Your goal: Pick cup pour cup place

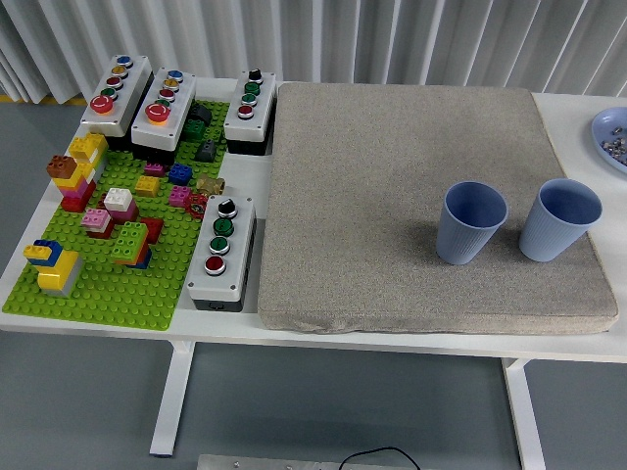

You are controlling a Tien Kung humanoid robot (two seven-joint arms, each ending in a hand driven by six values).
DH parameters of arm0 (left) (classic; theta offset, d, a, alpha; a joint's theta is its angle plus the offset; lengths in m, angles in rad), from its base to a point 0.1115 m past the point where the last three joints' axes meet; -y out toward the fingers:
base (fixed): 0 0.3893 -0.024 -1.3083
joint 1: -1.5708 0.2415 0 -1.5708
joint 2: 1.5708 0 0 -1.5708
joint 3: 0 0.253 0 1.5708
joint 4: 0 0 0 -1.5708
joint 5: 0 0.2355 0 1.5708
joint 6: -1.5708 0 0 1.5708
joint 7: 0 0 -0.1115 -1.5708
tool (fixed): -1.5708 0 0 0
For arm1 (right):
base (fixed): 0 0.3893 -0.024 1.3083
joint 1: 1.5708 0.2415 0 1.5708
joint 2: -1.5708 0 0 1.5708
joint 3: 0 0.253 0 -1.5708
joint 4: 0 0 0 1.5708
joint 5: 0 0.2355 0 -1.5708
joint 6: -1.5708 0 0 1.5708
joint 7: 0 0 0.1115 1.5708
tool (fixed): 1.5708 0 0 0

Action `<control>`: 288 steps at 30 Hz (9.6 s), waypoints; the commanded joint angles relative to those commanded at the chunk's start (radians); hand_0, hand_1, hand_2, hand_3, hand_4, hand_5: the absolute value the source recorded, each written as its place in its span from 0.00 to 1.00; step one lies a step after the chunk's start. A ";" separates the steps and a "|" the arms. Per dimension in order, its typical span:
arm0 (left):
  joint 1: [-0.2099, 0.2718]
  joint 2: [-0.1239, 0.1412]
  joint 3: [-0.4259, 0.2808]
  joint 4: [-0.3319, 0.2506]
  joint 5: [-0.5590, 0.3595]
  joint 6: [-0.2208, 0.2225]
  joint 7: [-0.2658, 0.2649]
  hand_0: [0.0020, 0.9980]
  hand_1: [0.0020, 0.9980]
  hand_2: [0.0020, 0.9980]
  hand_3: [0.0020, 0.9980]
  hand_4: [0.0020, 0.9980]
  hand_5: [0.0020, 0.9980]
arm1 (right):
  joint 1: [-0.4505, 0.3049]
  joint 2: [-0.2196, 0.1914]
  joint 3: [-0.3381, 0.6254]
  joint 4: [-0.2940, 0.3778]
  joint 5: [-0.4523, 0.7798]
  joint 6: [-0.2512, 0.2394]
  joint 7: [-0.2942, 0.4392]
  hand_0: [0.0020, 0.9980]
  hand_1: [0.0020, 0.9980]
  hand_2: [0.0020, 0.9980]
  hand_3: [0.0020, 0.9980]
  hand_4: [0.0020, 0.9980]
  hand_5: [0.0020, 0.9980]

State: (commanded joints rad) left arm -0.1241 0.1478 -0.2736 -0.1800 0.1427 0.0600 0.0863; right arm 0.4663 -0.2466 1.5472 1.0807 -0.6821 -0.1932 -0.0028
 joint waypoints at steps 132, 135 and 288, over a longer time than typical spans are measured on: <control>0.010 -0.005 -0.046 0.000 0.063 -0.002 0.009 0.69 0.73 0.77 0.63 0.48 0.94 | -0.422 -0.149 -0.081 0.319 -0.284 0.173 -0.173 0.85 0.84 0.89 0.88 0.81 0.30; 0.012 -0.005 -0.043 0.000 0.059 -0.002 0.009 0.69 0.73 0.77 0.63 0.48 0.94 | -0.418 -0.147 -0.087 0.314 -0.286 0.173 -0.174 0.85 0.84 0.89 0.88 0.81 0.30; 0.005 -0.004 -0.057 0.000 0.081 -0.004 0.012 0.69 0.73 0.76 0.63 0.48 0.93 | -0.322 -0.100 -0.184 0.331 -0.297 0.049 -0.125 0.76 0.68 0.60 0.71 0.77 0.22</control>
State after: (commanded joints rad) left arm -0.1187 0.1434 -0.3306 -0.1800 0.2233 0.0562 0.0978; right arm 0.1439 -0.3467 1.3636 1.4119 -0.9795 -0.1437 -0.1274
